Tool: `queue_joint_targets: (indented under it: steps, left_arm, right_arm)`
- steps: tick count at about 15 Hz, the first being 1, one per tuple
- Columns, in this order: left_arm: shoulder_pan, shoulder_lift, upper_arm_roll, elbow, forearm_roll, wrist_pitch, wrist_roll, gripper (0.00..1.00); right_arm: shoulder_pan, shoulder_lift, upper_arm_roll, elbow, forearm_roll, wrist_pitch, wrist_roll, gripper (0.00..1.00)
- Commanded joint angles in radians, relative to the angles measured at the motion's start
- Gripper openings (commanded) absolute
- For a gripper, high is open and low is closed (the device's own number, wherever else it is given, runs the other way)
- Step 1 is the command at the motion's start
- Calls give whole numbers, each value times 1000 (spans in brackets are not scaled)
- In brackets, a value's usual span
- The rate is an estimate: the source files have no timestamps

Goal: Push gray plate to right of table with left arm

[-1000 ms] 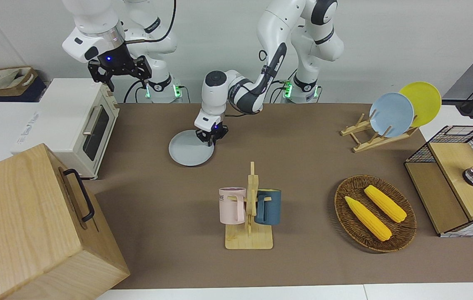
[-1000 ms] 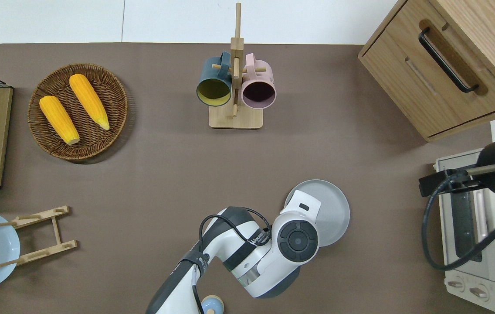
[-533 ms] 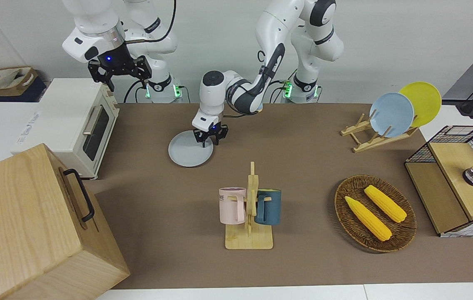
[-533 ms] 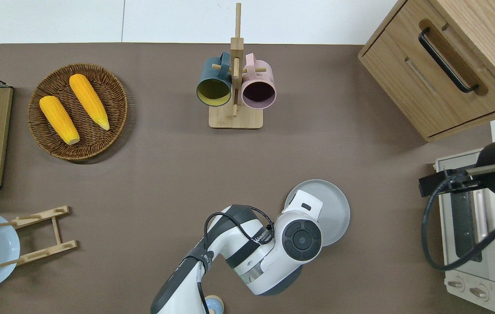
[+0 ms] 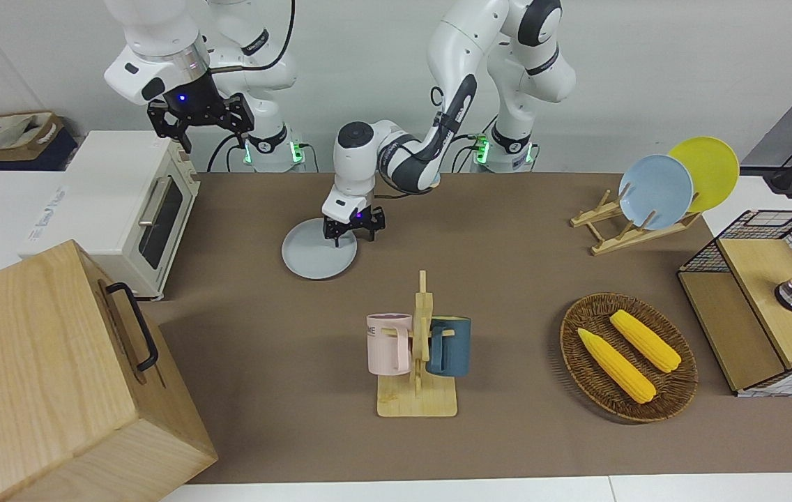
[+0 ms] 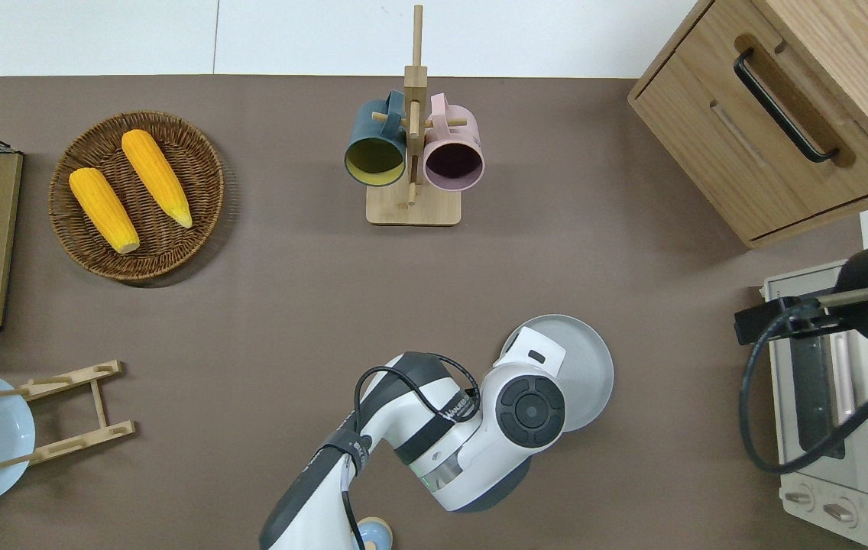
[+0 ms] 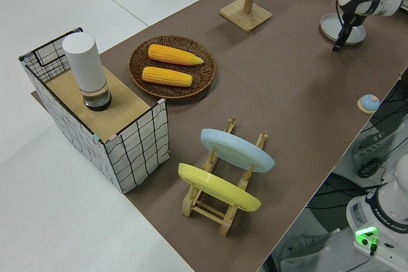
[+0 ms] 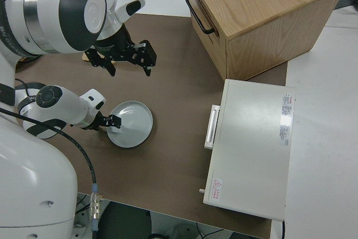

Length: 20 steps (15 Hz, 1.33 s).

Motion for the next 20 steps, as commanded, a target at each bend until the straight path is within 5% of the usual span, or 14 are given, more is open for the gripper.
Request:
queue_joint_targets:
  steps: [1,9,14,20]
  left_arm:
    - [37,-38,-5,9,4,-82,60,998]
    - [158,-209,-5,-62,-100,-245,290,998]
    - [251,-370,3,-168,-154,-323,462,998]
    - [400,-459,8,-168,-175,-472,652,998]
  right_arm:
    - [-19,-2,16,9,4,-16,13,983]
    - [-20,-2,16,9,4,-16,13,983]
    - [-19,-2,16,9,4,-16,13,983]
    - [-19,-2,16,9,4,-16,13,983]
